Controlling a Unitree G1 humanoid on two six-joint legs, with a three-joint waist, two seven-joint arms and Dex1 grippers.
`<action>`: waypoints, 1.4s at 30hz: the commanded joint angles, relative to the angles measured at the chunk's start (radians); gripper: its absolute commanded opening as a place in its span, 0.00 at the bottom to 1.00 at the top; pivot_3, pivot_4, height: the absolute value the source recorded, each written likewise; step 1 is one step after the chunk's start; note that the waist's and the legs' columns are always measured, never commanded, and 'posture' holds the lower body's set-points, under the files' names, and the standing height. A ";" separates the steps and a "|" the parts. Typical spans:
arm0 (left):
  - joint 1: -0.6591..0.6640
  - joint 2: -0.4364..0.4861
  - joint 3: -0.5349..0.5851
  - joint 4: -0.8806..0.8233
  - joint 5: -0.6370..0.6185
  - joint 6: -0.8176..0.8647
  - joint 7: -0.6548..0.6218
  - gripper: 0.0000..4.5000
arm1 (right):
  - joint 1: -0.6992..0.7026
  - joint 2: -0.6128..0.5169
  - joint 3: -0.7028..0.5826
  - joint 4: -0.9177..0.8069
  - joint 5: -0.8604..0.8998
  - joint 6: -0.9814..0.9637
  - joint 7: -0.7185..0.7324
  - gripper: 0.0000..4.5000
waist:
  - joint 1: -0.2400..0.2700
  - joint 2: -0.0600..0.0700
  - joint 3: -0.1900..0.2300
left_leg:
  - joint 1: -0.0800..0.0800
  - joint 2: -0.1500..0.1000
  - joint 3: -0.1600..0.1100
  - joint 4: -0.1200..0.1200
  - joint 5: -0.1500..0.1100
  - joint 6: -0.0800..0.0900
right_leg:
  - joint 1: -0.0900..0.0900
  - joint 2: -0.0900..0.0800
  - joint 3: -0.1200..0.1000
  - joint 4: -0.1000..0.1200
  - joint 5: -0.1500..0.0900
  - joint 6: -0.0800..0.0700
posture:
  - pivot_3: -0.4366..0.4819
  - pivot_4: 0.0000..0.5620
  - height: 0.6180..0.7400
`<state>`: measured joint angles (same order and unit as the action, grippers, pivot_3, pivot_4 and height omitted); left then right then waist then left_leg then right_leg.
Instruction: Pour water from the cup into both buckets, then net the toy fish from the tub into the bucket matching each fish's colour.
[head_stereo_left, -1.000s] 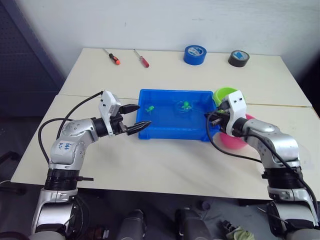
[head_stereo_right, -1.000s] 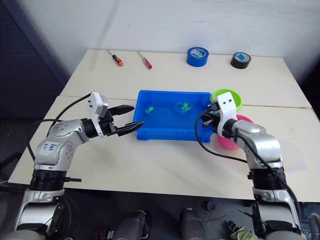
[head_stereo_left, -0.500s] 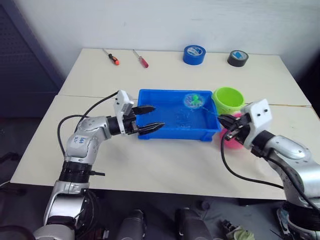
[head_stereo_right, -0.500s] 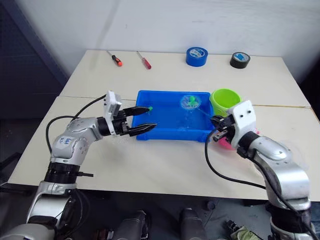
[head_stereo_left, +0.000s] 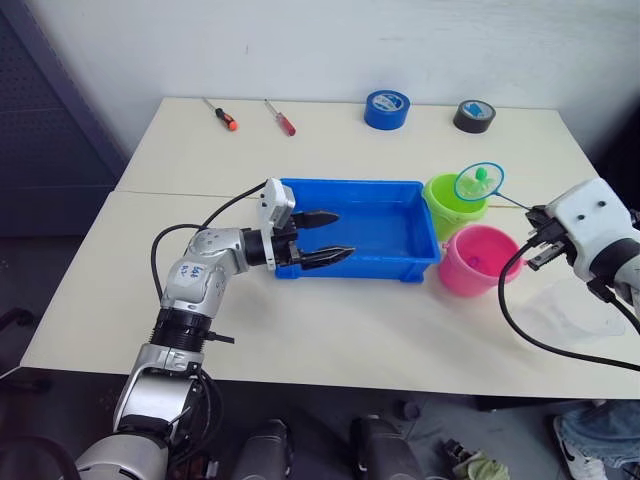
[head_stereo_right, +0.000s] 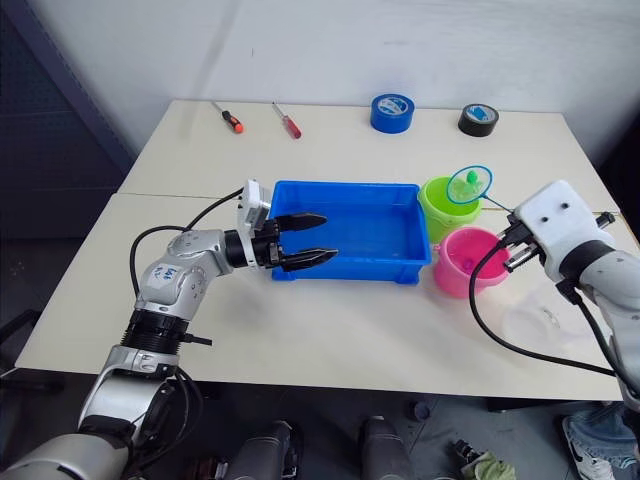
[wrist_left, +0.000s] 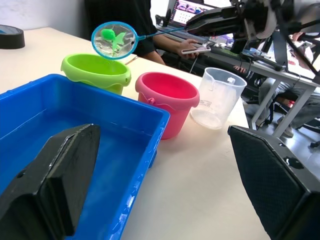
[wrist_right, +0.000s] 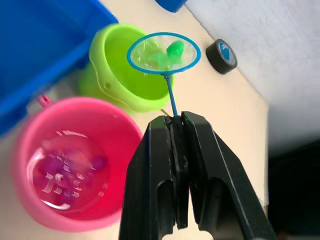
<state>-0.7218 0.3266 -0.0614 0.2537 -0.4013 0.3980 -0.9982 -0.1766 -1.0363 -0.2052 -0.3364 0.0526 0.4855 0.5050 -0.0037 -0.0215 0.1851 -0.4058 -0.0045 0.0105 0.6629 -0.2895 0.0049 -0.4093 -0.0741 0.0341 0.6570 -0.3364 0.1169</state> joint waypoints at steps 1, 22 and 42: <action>-0.002 0.015 0.014 -0.024 0.000 -0.013 -0.002 0.99 | -0.039 -0.102 0.091 0.107 -0.197 -0.255 -0.011 0.00 | 0.000 0.000 0.000 | 0.000 0.000 0.000 0.000 0.000 0.000 | 0.000 0.001 0.000 0.000 0.000 0.000 | 0.48 0.27 1.00; 0.184 0.140 0.127 -0.185 -0.032 0.046 0.091 0.99 | -0.266 0.194 0.038 -0.038 0.336 0.170 0.191 0.00 | -0.004 0.000 0.000 | 0.001 0.004 -0.002 0.000 0.004 -0.009 | 0.000 0.002 0.001 0.002 0.000 0.000 | 0.48 0.27 1.00; 0.431 0.255 0.314 -0.448 -0.096 0.157 0.255 0.99 | -0.531 0.550 0.423 0.476 0.158 0.114 0.173 0.00 | -0.023 0.000 0.000 | 0.000 0.000 -0.005 -0.001 0.001 -0.003 | 0.000 -0.003 -0.001 0.002 0.000 0.000 | 0.48 0.27 1.00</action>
<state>-0.2957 0.5707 0.2270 -0.1532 -0.4757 0.5548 -0.7541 -0.6809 -0.5024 0.2134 0.0956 0.2401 0.6416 0.6921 -0.0270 -0.0216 0.1850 -0.4055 -0.0042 0.0058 0.6622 -0.2883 0.0014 -0.4097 -0.0774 0.0328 0.6591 -0.3365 0.1165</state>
